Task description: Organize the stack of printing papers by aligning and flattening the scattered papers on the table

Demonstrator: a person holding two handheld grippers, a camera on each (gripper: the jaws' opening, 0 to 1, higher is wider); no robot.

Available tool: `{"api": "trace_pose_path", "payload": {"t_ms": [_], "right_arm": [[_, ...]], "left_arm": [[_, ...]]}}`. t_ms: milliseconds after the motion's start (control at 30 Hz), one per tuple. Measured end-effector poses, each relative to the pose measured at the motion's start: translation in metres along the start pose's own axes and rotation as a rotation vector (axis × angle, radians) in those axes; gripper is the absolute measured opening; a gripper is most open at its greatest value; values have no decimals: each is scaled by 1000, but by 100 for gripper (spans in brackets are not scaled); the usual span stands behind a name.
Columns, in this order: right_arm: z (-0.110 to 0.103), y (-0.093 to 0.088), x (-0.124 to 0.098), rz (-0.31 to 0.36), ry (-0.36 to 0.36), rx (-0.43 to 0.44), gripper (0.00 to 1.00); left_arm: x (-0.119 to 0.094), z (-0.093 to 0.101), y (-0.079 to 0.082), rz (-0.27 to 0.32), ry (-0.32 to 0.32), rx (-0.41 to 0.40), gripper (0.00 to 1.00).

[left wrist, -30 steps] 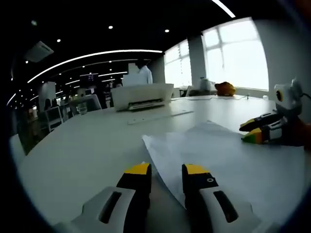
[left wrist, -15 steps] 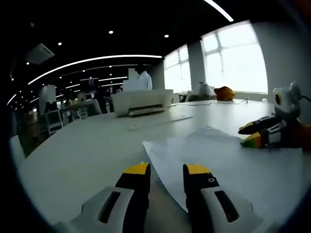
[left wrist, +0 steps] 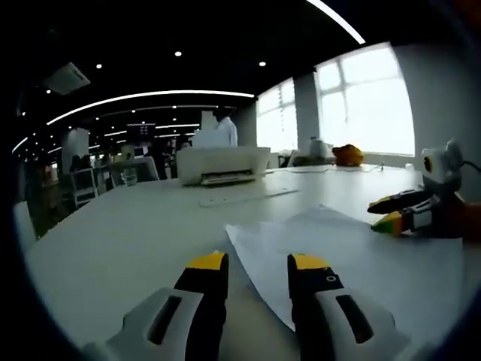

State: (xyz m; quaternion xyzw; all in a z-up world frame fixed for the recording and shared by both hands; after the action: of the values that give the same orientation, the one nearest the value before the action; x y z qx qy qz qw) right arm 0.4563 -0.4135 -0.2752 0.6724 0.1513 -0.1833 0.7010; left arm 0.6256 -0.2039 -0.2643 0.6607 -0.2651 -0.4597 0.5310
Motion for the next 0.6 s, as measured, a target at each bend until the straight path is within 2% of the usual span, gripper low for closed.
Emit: {"api": "trace_pose_path", "payload": {"t_ms": [200, 433, 600], "right_arm": [[2, 2, 1, 13, -13, 2, 51], [2, 2, 0, 18, 1, 24, 57], [2, 2, -1, 29, 9, 19, 65]], "left_arm": [[-4, 1, 0, 17, -28, -28, 42], [-7, 2, 2, 29, -30, -27, 44], [-12, -2, 3, 45, -32, -49, 50]]}}
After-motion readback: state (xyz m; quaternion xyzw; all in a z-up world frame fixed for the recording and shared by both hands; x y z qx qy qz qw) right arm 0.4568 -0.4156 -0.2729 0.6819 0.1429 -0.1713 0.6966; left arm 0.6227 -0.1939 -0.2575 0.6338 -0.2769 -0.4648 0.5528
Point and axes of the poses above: the point that each gripper's makers call its tool centre point, and the gripper's own axes: x roughly forward along the fingers, z roughly to its right, y roughly out of its top, the point moved 8 cm from there along -x, roughly backward along the fingers, and after that the axes turned 10 degrees about -z, right-handed, at the moved point
